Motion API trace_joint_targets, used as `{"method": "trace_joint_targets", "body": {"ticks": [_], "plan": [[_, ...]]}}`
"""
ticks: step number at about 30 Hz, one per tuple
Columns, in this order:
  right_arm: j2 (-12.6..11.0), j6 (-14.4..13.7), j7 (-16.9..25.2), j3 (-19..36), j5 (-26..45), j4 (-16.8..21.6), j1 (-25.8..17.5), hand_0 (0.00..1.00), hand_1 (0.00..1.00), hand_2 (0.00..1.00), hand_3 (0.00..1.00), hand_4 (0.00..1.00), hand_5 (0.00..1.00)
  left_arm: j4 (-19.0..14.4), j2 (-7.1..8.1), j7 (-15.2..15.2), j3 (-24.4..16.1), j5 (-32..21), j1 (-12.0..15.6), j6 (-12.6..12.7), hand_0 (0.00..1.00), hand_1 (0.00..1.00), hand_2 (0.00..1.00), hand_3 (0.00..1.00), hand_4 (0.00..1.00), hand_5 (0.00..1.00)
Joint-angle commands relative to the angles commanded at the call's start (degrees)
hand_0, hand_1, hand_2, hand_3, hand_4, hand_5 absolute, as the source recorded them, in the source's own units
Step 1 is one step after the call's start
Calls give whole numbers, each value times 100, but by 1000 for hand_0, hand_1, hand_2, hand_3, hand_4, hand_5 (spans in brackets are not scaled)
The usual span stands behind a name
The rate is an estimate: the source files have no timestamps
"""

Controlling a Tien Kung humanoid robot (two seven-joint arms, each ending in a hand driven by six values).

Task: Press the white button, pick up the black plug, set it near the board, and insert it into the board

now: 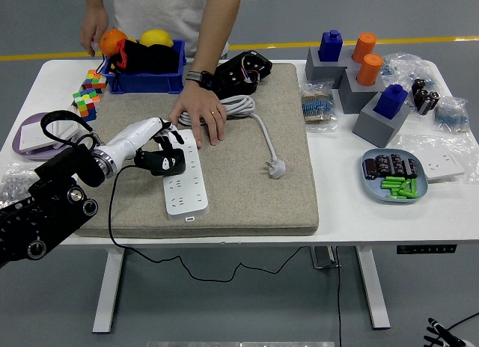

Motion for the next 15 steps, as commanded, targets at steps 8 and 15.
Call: {"method": "trace_joint_targets", "body": {"ticks": [8,15], "plan": [[-6,-4,-11,51,-34,-4,-24,792,678,669,637,738,541,-318,95,-45,-512,115,14,61,607,507,463,559,751,2],[8,-6,-3,72,-34,-2,-14,791,677,669,637,737,539,-659,176,-50,-1311,304,158,99,604,501,461,558,753,2]]}}
